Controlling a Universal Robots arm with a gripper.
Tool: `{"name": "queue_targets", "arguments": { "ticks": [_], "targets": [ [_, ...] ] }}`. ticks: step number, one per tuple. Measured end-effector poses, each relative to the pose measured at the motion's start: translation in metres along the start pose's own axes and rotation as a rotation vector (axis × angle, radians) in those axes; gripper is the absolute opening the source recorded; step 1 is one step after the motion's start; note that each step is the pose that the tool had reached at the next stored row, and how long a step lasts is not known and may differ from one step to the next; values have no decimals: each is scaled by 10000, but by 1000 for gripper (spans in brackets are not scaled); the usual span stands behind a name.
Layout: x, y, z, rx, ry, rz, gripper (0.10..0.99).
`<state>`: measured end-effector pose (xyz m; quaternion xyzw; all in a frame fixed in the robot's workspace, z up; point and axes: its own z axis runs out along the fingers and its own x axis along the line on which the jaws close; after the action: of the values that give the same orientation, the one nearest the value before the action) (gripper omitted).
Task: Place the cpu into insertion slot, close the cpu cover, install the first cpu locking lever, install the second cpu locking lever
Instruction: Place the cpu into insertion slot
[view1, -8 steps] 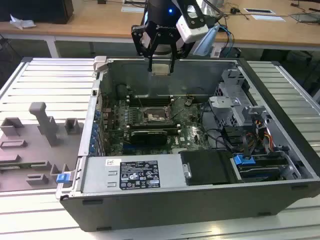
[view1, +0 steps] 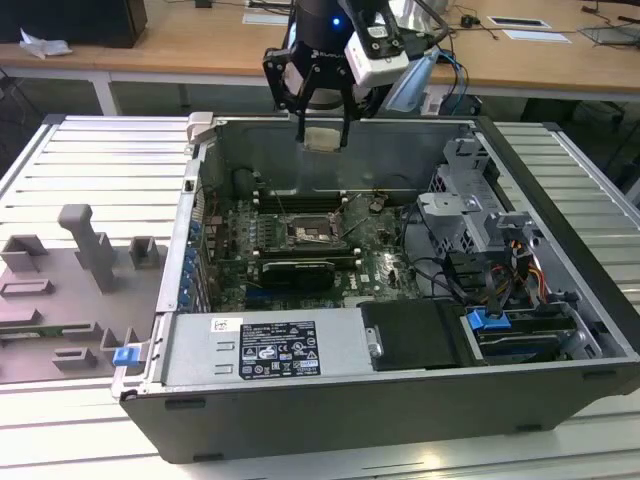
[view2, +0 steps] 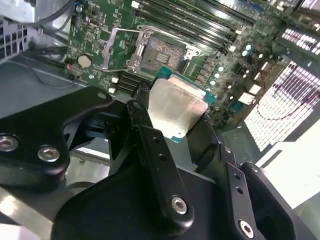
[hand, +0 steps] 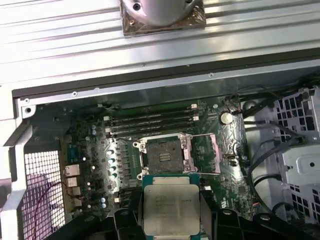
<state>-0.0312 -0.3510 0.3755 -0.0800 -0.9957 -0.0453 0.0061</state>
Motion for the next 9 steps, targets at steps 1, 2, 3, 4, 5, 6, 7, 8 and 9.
{"name": "queue_targets", "arguments": {
  "ticks": [1, 2, 3, 4, 5, 6, 7, 8, 9],
  "targets": [
    [0, 0, 1, -3, -14, 157, 541],
    [0, 0, 2, -6, -29, 322, 541],
    [0, 0, 2, -9, -41, 455, 541],
    [0, 0, 3, -12, -56, 621, 541],
    [0, 0, 3, -14, -64, 714, 541],
    [0, 0, 3, -16, -76, 845, 541],
    [0, 0, 4, -19, -87, 964, 541],
    [0, 0, 5, -24, -111, 1231, 541],
    [0, -1, 5, -30, -137, 1524, 541]
  ]
}}
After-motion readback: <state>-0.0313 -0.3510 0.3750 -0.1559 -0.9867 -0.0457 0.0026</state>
